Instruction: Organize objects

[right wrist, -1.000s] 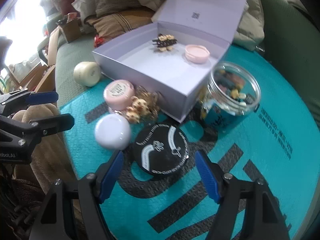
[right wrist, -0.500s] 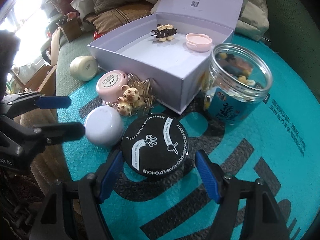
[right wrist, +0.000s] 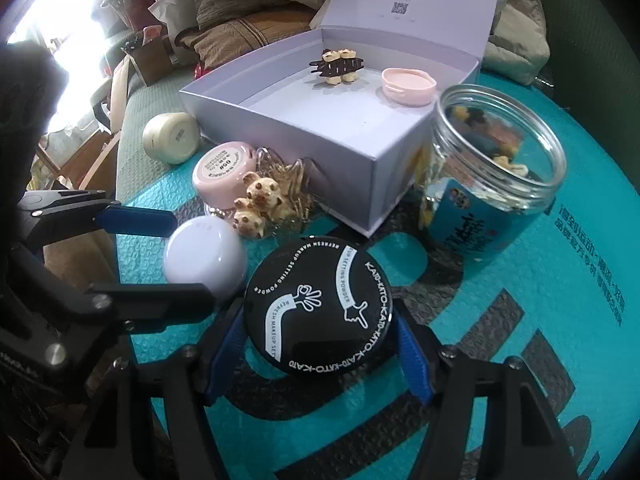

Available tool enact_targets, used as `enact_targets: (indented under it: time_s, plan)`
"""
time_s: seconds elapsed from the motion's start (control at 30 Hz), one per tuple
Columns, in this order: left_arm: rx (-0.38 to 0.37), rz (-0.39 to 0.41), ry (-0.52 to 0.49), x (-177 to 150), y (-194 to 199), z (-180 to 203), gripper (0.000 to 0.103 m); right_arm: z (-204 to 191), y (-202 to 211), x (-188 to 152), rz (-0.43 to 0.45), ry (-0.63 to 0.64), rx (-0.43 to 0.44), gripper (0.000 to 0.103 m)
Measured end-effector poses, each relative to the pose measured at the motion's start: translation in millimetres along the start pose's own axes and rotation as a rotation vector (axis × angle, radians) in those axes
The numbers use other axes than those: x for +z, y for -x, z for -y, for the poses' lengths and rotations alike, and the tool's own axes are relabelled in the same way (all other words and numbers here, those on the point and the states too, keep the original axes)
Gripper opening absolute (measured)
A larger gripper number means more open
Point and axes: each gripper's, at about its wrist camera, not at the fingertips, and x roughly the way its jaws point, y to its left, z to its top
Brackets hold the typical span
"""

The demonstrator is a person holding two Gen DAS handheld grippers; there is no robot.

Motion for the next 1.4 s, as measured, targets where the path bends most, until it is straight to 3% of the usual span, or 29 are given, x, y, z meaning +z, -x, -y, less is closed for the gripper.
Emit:
enact_targets:
  time_s: [0.23, 0.37, 0.63, 1.1, 1.4]
  plan:
    - [-0.014, -0.032, 0.003, -0.1, -10.9, 3.0, 0.067, 6.4, 5.8, -8.3, -0.008, 0.003, -0.016, 0.070]
    - [-0.009, -0.030, -0.021, 0.8, -13.3, 7.5, 0.066, 9.2, 8.8, -13.7, -0.023, 0.006, -0.028, 0.070]
    - [0.070, -0.012, -0.070, 2.5, -16.1, 13.2, 0.051, 11.9, 12.5, -19.8, -0.035, 0.000, -0.031, 0.070]
    - [0.062, -0.014, -0.033, -3.4, -4.6, -5.3, 0.051, 15.0, 7.5, -17.9, -0.057, -0.034, -0.013, 0.070]
    - [0.134, 0.013, -0.017, -13.7, 8.8, -29.8, 0.051, 13.7, 2.5, -14.2, -0.052, -0.044, -0.028, 0.071]
